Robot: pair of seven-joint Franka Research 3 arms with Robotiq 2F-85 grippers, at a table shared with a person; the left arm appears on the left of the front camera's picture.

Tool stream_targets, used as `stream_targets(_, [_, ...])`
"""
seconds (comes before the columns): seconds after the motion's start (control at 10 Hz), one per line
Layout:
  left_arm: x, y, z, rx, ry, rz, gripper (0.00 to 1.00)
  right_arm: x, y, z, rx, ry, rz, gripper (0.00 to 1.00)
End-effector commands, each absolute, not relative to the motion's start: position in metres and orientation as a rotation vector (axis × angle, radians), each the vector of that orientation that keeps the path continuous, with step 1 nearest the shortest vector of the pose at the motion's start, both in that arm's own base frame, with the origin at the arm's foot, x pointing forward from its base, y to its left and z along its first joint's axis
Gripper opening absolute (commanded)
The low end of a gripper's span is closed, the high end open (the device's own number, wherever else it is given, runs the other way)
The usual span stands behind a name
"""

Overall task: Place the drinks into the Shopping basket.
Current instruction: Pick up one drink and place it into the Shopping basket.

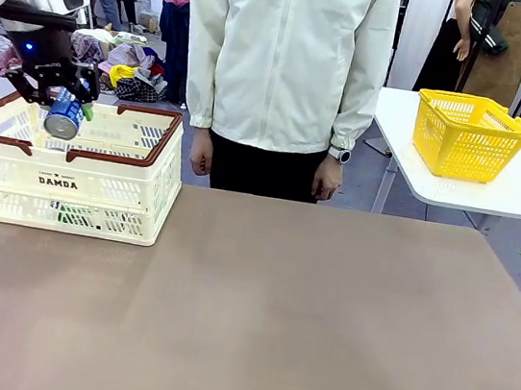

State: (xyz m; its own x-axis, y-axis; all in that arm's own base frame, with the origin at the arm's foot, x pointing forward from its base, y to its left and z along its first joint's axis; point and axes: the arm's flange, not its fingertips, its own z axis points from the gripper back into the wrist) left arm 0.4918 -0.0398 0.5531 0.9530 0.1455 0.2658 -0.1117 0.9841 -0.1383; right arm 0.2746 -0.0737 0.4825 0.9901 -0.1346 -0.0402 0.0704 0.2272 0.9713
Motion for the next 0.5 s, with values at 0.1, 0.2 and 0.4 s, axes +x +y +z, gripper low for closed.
stream_targets(0.1, [0.521,-0.041,0.554,-0.116,-0.265,0.097,0.0,0.275,-0.074,0.487,1.343,-0.052,-0.138,1.0])
stream_targets(0.2, [0.549,-0.038,0.554,-0.103,-0.246,0.046,0.0,0.275,-0.074,0.487,1.343,-0.052,-0.138,1.0])
stream_targets(0.4, [0.578,-0.032,0.537,-0.135,-0.244,0.007,0.0,0.275,-0.074,0.487,1.343,-0.052,-0.138,1.0])
